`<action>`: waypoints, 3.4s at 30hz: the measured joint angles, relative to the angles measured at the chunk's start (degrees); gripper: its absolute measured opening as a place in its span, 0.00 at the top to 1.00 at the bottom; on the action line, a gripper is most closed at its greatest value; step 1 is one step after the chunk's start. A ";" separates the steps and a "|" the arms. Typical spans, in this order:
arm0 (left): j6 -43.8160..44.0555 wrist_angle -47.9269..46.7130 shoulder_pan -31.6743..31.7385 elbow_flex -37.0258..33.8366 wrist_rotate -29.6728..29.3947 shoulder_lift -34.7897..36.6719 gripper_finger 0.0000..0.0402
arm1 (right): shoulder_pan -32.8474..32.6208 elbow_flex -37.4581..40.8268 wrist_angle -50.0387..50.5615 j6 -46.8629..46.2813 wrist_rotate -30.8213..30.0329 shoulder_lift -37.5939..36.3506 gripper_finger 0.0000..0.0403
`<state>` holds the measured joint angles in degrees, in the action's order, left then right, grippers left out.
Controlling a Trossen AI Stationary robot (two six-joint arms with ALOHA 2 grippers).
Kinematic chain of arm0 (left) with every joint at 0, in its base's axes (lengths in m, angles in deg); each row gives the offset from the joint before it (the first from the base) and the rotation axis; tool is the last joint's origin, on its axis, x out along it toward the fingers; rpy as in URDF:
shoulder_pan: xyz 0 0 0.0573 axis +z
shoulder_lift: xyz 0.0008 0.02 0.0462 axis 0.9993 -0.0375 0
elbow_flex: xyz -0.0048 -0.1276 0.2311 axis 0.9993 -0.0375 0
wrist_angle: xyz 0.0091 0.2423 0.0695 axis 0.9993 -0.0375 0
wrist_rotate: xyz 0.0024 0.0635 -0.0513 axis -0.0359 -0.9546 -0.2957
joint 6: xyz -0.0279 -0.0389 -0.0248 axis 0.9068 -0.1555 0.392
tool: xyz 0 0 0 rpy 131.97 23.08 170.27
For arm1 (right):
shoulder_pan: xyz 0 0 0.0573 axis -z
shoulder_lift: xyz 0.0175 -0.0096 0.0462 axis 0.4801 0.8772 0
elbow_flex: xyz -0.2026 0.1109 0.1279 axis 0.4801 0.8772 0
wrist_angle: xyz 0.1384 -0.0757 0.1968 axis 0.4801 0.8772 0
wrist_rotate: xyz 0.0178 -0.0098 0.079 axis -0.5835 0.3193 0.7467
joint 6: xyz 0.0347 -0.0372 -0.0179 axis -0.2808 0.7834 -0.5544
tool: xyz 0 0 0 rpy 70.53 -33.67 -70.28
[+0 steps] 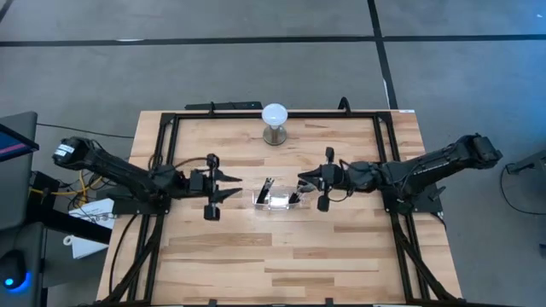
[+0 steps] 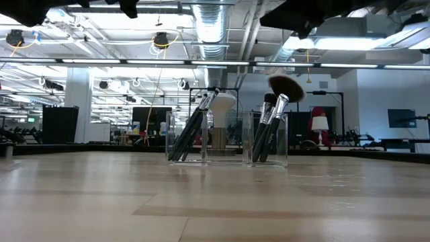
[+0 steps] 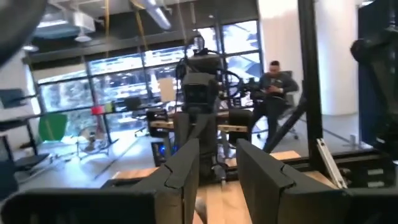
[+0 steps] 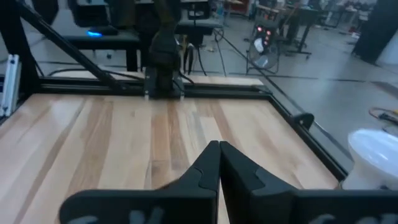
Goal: Put items in baskets/containers
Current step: Return to Home Position
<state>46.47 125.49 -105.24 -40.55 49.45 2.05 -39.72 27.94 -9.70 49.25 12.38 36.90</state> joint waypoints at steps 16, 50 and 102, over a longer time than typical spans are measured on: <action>7.33 -14.83 24.82 0.00 27.92 12.31 0.74 | 14.51 0.02 4.23 -1.69 15.32 -3.07 1.00; 13.78 -20.04 25.86 -14.55 29.46 40.68 0.74 | 13.10 21.69 -5.70 -1.98 15.14 -27.76 1.00; 19.27 -30.93 19.15 -22.45 27.99 55.96 0.99 | 2.82 38.09 10.91 2.62 7.69 -65.31 1.00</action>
<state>65.74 94.57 -86.09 -63.00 77.43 58.01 -36.91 66.03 1.21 51.87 20.07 -28.41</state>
